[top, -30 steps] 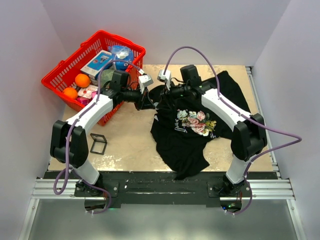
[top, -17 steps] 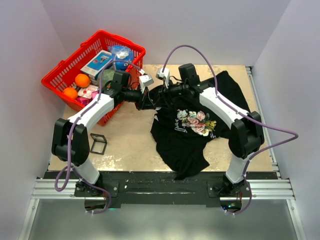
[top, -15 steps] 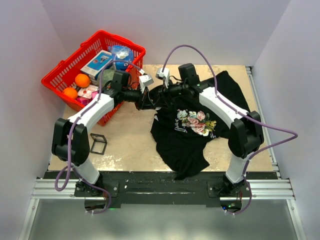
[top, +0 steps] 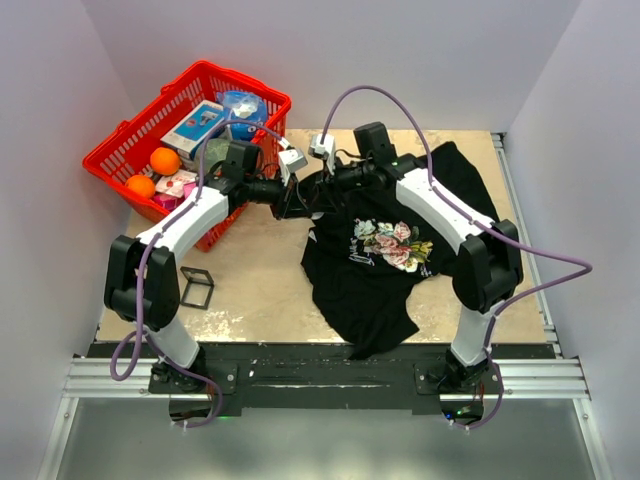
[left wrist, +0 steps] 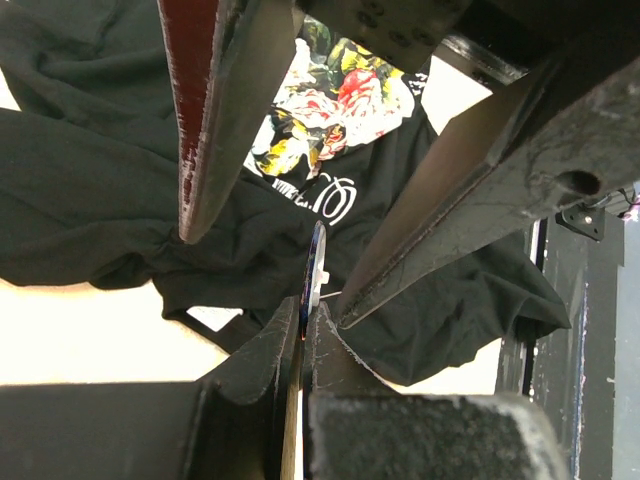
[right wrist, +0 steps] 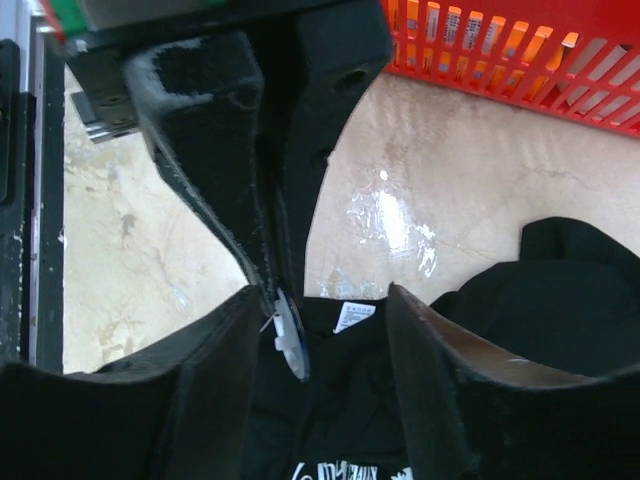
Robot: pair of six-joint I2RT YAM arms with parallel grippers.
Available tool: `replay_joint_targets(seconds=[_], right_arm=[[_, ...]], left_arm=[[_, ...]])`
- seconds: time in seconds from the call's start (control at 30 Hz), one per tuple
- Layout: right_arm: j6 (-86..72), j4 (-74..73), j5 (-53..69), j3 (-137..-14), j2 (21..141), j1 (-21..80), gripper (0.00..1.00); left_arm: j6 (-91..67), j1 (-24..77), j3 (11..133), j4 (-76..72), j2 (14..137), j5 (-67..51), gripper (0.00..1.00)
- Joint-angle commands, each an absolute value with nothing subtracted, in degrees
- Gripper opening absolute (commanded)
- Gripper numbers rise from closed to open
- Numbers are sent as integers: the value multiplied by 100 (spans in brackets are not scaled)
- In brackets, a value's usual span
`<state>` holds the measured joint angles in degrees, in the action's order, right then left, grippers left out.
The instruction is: Remove the brooch from the garment
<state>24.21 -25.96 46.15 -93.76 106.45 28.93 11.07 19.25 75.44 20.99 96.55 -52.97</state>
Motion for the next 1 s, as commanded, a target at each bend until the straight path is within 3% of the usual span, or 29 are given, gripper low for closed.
replay_joint_targets(seconds=[0.0, 0.1, 0.4, 0.97], right_arm=[[2962, -3023, 4755, -9835, 10740, 2927, 52], [3041, -3129, 4790, -9853, 10758, 2918, 49], [3217, -3348, 4834, -9923, 10740, 2927, 58], [3393, -3542, 4702, -9975, 10854, 2927, 45]], left_arm=[[1098, 1907, 7805, 1986, 9694, -5467, 0], [1099, 1907, 7805, 1986, 9686, -5476, 0], [1134, 1907, 7796, 2004, 9694, -5458, 0], [1142, 1898, 7831, 2021, 9712, -5555, 0]])
